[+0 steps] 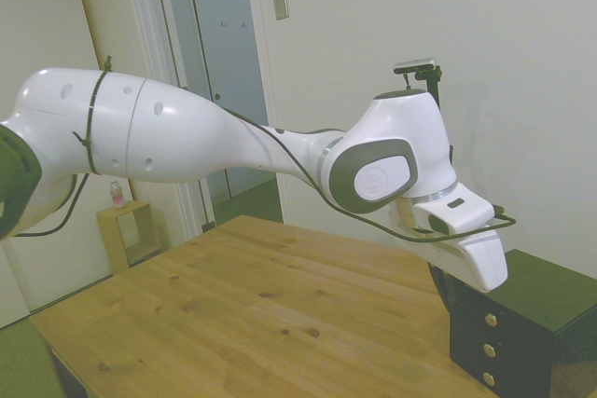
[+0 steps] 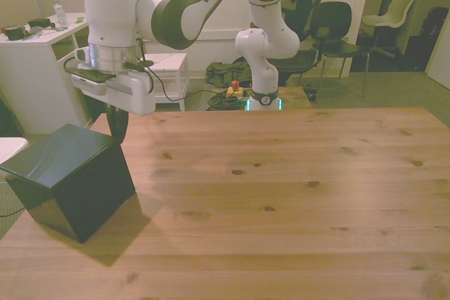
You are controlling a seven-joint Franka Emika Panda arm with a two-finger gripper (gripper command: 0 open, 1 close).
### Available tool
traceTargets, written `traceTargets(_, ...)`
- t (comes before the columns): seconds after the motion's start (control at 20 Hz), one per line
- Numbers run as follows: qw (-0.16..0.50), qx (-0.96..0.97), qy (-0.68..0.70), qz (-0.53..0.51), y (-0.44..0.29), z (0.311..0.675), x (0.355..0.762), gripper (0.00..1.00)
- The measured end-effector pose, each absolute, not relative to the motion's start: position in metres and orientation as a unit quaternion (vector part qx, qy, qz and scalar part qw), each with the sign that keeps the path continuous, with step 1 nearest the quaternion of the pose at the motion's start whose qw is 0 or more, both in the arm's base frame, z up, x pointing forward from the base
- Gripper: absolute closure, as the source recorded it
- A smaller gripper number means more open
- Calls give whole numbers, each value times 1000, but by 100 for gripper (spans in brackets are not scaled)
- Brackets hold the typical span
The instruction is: Close the top drawer
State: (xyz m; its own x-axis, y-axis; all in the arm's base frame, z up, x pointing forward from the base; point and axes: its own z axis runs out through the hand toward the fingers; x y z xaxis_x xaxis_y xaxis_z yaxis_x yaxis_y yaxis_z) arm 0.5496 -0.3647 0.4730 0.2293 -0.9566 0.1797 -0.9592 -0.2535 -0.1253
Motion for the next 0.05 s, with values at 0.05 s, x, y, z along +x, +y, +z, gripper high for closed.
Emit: traceTargets(0.05,1,786,-609,105,-355,475,544,0)
